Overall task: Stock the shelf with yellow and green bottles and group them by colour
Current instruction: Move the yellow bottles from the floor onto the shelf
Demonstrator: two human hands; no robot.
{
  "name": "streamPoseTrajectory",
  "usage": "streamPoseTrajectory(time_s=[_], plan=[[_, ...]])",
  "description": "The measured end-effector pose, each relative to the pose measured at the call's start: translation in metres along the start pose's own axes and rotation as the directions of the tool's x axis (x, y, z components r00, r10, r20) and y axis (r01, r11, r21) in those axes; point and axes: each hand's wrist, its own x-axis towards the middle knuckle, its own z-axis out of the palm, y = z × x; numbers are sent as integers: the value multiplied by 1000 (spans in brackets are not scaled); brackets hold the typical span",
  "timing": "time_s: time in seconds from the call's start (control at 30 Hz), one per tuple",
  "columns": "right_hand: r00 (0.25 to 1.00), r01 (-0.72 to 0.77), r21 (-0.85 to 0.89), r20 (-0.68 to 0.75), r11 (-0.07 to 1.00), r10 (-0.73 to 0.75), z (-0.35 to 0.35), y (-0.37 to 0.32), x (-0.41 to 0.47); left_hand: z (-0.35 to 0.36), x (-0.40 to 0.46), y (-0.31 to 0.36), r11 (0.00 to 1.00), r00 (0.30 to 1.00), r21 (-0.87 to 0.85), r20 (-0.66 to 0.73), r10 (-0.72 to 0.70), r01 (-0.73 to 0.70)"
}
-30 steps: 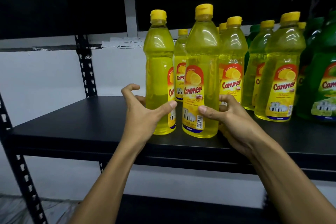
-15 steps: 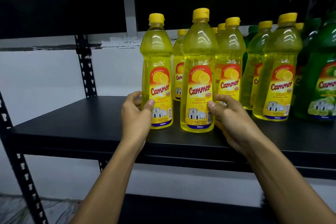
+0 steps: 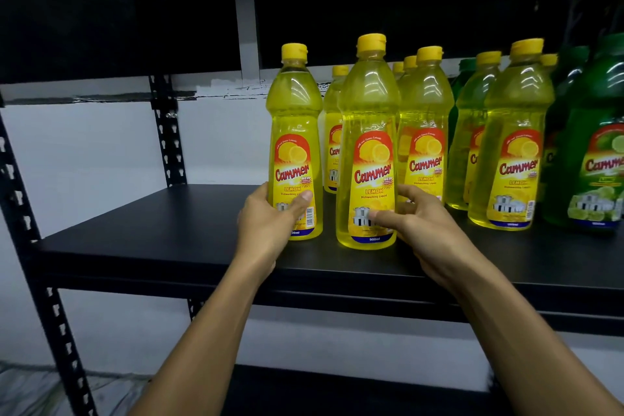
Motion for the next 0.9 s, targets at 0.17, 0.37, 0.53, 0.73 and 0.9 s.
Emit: streamPoseTrajectory(time_s=[0.17, 0.37, 0.53, 0.73, 0.9], plan=[[998, 61, -234, 8, 970, -61, 5, 1, -4, -5, 10, 4, 987, 995, 153, 80, -64, 52], [987, 135, -574, 10, 807, -158, 23, -9, -1, -16, 34, 4, 956, 979, 275, 147, -143, 98], [995, 49, -680, -28, 732, -93, 44, -12, 25, -18, 51, -3, 943, 979, 323, 150, -141, 86], [988, 48, -699, -72, 714, -137, 64, 1, 72, -22, 67, -11, 946, 971, 316, 196, -136, 69], [978, 7, -698, -146, 716, -152, 69, 12, 97, -25, 77, -19, 959, 965, 279, 234, -114, 45]])
